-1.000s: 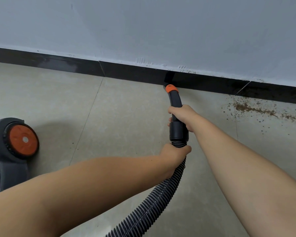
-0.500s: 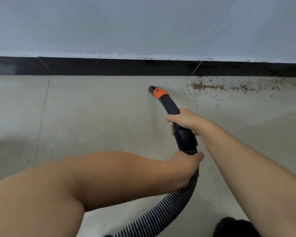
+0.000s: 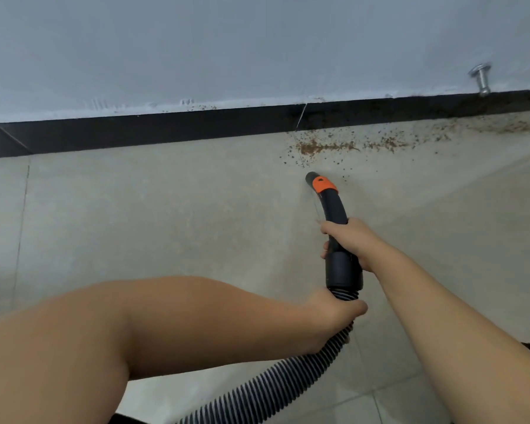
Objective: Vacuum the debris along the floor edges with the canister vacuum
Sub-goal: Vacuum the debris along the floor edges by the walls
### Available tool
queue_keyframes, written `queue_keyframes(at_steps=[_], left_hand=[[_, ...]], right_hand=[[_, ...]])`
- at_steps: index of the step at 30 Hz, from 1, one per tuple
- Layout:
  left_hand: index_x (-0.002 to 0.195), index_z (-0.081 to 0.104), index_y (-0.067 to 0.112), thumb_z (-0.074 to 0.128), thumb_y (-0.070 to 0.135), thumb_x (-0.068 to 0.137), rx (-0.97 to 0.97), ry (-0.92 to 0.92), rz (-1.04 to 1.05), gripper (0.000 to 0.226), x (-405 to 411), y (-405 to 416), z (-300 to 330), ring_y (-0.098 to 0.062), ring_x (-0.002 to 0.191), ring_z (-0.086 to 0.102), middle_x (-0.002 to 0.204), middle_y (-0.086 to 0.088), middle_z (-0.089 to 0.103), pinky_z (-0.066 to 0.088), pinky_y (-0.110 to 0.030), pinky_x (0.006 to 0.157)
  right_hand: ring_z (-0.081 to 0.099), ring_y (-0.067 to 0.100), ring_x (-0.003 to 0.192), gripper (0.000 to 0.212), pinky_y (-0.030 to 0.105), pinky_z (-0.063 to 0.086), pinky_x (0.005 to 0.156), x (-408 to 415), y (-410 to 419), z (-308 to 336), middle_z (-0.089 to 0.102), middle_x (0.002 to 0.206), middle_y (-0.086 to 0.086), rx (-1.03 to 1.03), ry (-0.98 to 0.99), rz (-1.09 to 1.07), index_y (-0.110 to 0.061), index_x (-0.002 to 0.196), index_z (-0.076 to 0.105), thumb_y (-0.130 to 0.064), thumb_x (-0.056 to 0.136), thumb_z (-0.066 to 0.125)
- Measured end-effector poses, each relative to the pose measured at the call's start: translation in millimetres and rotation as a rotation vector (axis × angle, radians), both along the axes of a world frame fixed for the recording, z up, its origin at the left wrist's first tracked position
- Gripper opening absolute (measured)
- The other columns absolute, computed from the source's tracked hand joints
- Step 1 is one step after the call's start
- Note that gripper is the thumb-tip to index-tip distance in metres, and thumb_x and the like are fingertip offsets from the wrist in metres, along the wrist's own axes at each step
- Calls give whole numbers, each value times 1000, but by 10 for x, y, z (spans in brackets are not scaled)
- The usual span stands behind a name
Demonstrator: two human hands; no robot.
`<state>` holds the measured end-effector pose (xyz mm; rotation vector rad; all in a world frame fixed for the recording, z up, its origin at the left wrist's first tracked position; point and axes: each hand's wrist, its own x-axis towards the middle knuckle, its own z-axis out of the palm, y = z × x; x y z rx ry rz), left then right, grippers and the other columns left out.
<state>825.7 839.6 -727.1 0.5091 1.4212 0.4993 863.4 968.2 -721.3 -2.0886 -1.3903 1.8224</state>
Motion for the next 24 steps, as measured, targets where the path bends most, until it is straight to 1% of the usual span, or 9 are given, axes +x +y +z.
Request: queue_keyframes(at_steps=[3,8,10,12,16,18,20,21,24], left_hand=[[76,52,13,62,21,88,-30,6,1,18,117,104,65,-19,53,55,67,-6,57,47,-26,49],[82,47,12,62,17,87,-96,-116,-54,16,361,288,227,-16,53,53,69,-5,51,50,-22,46],[82,47,11,62,17,87,-101,-95,-70,17,495,374,273,-16,51,52,70,-6,51,46,-17,38],[82,47,11,61,18,88,-100,-75,-70,17,638,479,315,-15,50,52,70,-6,51,44,-15,35],[82,47,10,62,21,87,-79,-12,-60,19,901,743,363,-16,50,53,70,-5,53,45,-19,41],[84,48,10,62,22,87,-70,20,-33,19,1005,872,359,-16,51,53,71,-5,54,46,-20,44],[87,50,8,63,21,86,-61,34,12,18,1081,967,343,-15,52,53,71,-5,54,46,-20,43],[89,51,8,63,20,86,-61,34,44,18,1115,991,329,-15,52,53,71,-5,54,45,-19,43],[90,51,8,62,18,86,-73,15,157,16,1186,967,287,-15,51,52,70,-5,53,45,-18,43]], right_hand=[[62,21,43,13,26,50,43,183,73,15,60,63,10,6,7,-50,-7,92,50,-11,84,59],[63,24,49,14,27,51,46,555,242,25,60,68,11,3,24,-107,-7,94,49,-12,86,59],[63,24,51,14,29,52,47,722,327,29,61,69,12,0,31,-123,-7,93,48,-12,86,59],[63,24,52,14,29,52,48,880,430,49,61,70,12,1,35,-130,-7,93,47,-11,86,59],[61,25,53,15,28,51,47,1130,696,93,59,68,11,20,50,-136,-7,94,44,-11,88,58],[62,26,60,16,34,54,55,1215,829,92,58,70,11,30,71,-143,-7,96,45,-11,88,57],[61,29,71,18,41,57,73,1262,940,71,58,74,11,44,92,-141,-6,99,46,-10,86,57],[61,30,73,20,43,56,79,1258,980,58,58,76,12,48,96,-125,-6,100,46,-10,85,57],[61,29,69,20,42,56,76,1134,999,34,58,76,12,43,84,19,-5,100,47,-9,84,58]])
